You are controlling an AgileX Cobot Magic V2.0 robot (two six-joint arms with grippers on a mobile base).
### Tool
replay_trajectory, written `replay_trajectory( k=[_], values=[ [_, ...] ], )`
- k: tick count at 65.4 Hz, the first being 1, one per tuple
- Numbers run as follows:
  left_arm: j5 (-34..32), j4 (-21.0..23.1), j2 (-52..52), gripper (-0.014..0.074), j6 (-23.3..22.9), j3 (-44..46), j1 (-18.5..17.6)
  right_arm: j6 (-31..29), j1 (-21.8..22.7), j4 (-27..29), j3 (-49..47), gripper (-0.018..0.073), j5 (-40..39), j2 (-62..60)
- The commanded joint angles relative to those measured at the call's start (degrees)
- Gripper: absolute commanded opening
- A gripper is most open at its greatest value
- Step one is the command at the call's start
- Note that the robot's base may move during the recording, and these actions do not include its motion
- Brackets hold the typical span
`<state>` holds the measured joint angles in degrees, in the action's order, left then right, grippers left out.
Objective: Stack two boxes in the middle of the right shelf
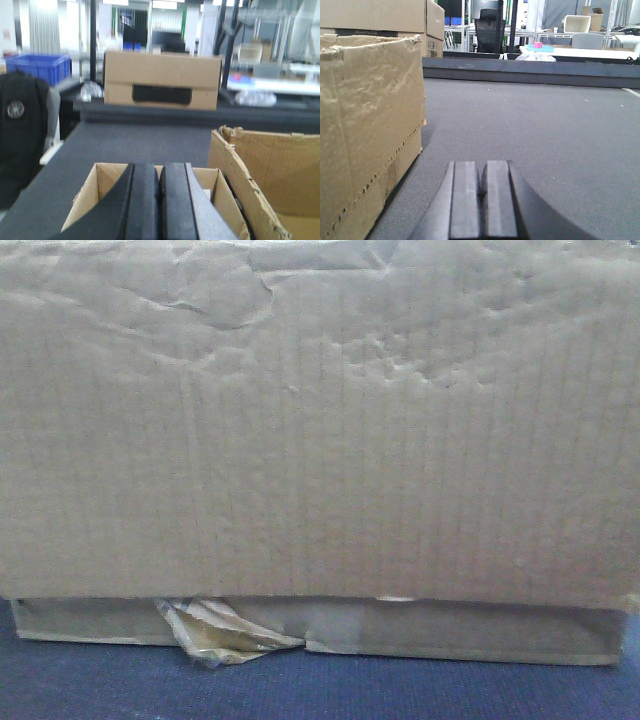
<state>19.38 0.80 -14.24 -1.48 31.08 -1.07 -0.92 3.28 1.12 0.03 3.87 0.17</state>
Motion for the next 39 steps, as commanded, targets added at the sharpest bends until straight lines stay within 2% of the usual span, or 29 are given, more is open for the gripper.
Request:
replay_trajectory(
  k=[1,13,32,39],
  values=[
    [5.6,-0.1,-8.9,-0.0111,-0.3,7.1,-0.2,-0.2,0.3,0.3,0.0,-0.0162,-0.9,-0.2],
    [14.7,0.1,-26.7,-0.0111,-0.3,20.3,-0.2,-0.2,0.3,0.3,0.0,-0.0162,-0.9,-0.2],
    [16.4,1.5,-45.7,-0.0111,-0.3,31.1,-0.2,-0.2,0.3,0.3,0.0,-0.0162,-0.9,-0.2],
    [23.3,0.0,-51.8,-0.0111,-0.2,37.1,-0.2,-0.2,0.3,0.3,0.0,-0.0162,-0.9,-0.2]
  ],
)
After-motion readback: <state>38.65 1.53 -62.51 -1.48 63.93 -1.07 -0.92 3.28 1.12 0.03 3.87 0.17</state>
